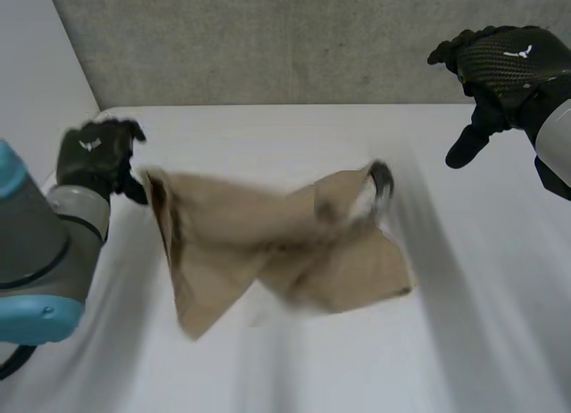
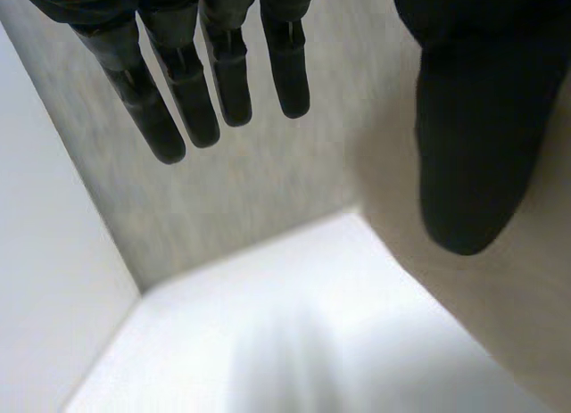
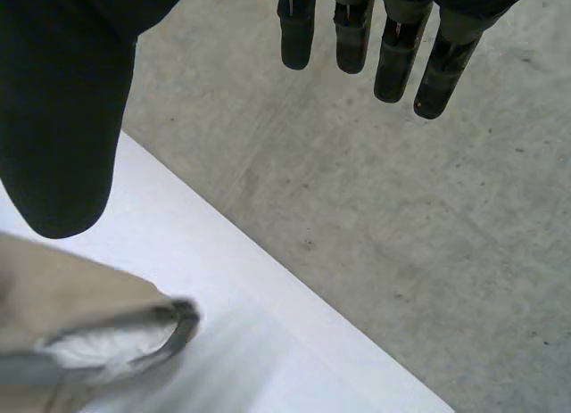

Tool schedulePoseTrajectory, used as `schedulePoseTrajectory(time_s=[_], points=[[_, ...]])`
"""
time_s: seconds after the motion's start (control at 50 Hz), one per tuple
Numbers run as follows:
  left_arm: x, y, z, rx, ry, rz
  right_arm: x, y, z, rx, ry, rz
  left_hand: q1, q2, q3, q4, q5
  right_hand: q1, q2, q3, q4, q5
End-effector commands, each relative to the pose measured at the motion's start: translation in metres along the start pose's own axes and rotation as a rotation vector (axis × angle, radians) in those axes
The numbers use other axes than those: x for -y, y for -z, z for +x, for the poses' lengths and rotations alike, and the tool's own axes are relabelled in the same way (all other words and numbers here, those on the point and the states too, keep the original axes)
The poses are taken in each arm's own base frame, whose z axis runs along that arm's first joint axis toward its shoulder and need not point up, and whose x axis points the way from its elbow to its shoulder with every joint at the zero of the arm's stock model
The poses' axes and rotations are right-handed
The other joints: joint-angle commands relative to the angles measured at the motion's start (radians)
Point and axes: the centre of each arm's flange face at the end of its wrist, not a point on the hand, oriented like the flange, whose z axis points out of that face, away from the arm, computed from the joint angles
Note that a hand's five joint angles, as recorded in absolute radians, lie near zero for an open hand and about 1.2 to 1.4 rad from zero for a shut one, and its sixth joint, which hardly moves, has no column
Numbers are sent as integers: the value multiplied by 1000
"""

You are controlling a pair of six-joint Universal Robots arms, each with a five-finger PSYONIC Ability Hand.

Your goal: Fold the shorts.

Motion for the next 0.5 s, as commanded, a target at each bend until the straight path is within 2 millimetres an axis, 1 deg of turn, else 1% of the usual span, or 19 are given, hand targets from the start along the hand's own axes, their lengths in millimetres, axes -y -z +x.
schedulePoseTrajectory(time_s=[0.02, 0.08, 0.1, 0.16, 0.18, 0.24, 0.26, 0.3, 0.34, 0.38, 0.4, 0.42, 0.44, 0.48, 0.5], points=[[-33, -46, -36, 122, -136, -102, -10, -4, -4, 20, 8, -33, -60, -87, -91, -85, -80, 4, -46, -39, -56, -65], [-16, -43, -37, 126, -129, -70, -10, -4, -4, 24, 9, -31, -66, -93, -97, -91, -86, 4, -46, -39, -56, -65], [-2, -38, -37, 126, -122, -38, -9, -4, -4, 26, 10, -34, -78, -105, -108, -103, -98, 4, -46, -39, -56, -65], [15, -28, -34, 117, -121, 3, -10, -4, -5, 36, 13, -34, -137, -163, -167, -161, -157, 4, -46, -39, -56, -65], [24, -19, -29, 99, -120, 26, -11, -4, -7, 43, 15, -36, -143, -169, -173, -167, -163, 4, -46, -39, -56, -65], [32, -3, -16, 58, -121, 48, -18, -6, -11, 74, 44, -55, -149, -175, -179, -173, -169, 4, -46, -39, -56, -65], [34, 8, -9, 31, -122, 53, -20, -6, -13, 85, 53, -66, -160, -187, -190, -185, -180, 4, -46, -39, -56, -65], [33, 18, -2, 6, -122, 48, -25, -6, -20, 118, 67, -89, -163, -190, -193, -188, -183, 4, -46, -39, -56, -65], [29, 31, 7, -31, -128, 35, -32, -4, -36, 177, 67, -129, -160, -187, -191, -185, -180, 4, -46, -39, -56, -65], [25, 37, 11, -51, -132, 17, -35, 0, -51, 224, 62, -150, -160, -187, -191, -185, -180, 4, -46, -39, -56, -65], [23, 41, 14, -64, -137, 2, -37, 5, -69, 276, 49, -158, -160, -187, -191, -185, -180, 4, -46, -39, -56, -65], [23, 41, 14, -64, -137, 2, -37, 6, -69, 277, 49, -158, -160, -187, -191, -185, -180, 4, -46, -39, -56, -65], [22, 42, 13, -65, -138, -4, -38, 8, -78, 298, 34, -163, -163, -190, -193, -188, -183, 4, -46, -39, -56, -65], [21, 41, 10, -56, -141, -30, -45, 14, -100, 335, -65, -193, -163, -190, -193, -188, -183, 4, -46, -39, -56, -65], [20, 40, 8, -51, -142, -35, -47, 13, -104, 337, -92, -198, -163, -190, -193, -188, -183, 4, -46, -39, -56, -65]])
